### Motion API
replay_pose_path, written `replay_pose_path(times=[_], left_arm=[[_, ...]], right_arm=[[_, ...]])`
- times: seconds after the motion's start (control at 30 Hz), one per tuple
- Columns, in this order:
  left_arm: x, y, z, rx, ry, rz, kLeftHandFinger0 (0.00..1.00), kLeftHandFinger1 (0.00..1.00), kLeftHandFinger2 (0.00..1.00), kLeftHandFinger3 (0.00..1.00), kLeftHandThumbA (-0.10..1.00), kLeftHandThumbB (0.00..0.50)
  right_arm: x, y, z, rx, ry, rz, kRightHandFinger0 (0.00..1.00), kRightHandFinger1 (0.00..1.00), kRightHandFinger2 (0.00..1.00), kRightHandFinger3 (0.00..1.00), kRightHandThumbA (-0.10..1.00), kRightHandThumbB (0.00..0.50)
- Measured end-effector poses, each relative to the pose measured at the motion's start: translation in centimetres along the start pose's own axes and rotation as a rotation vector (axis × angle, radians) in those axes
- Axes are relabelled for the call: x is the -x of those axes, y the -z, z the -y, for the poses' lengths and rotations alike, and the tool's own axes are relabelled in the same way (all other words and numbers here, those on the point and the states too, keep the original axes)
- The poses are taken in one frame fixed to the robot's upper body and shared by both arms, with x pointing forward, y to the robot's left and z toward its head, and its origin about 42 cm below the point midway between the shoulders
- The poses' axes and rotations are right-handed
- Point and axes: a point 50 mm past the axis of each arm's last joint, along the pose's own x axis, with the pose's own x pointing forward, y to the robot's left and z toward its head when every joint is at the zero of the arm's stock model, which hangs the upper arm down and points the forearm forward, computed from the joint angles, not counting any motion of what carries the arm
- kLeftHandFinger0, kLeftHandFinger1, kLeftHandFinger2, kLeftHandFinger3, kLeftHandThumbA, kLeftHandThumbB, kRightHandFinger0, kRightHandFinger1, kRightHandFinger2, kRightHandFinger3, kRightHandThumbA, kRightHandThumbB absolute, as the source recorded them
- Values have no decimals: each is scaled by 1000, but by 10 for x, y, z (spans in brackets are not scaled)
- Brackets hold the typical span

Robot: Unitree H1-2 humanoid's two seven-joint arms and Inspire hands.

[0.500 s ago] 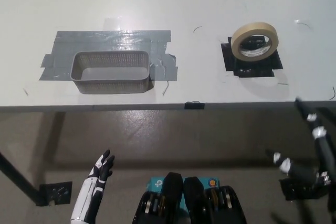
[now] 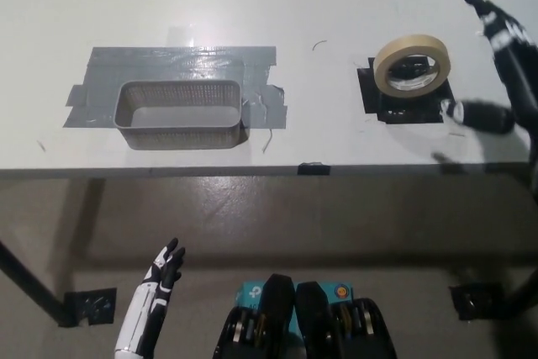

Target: The robot picks the tape placed on the black area with right hand and places it in the small grey container.

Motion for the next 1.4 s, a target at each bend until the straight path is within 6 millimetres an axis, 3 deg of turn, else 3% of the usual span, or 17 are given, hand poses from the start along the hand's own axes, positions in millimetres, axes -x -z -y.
replay_pose_path(times=[0.27, 0.47, 0.57, 0.8, 0.9, 1.4], left_arm=[[0, 1, 2, -6, 9, -1, 1000, 1000, 1000, 1000, 1000, 102], [0, 0, 5, -15, 20, 6, 1000, 1000, 1000, 1000, 1000, 95], [0, 0, 6, -17, 23, 9, 1000, 1000, 1000, 1000, 1000, 90], [0, 1, 7, -19, 27, 15, 1000, 1000, 1000, 1000, 1000, 91], [0, 0, 7, -20, 28, 17, 1000, 1000, 1000, 1000, 1000, 90], [2, 0, 7, -18, 29, 27, 1000, 1000, 1000, 1000, 1000, 91]], right_arm=[[-52, 4, -10, 163, -94, -99, 1000, 1000, 1000, 1000, 1000, 459], [-74, 11, -22, 228, -167, -162, 1000, 1000, 1000, 1000, 1000, 494], [-84, 12, -27, 245, -199, -192, 1000, 1000, 1000, 1000, 1000, 479], [-98, 8, -43, 261, -266, -219, 1000, 1000, 1000, 1000, 1000, 431], [-103, 8, -53, 262, -298, -240, 1000, 1000, 1000, 1000, 1000, 449], [-126, 4, -74, 271, -392, -320, 1000, 1000, 1000, 1000, 1000, 422]])
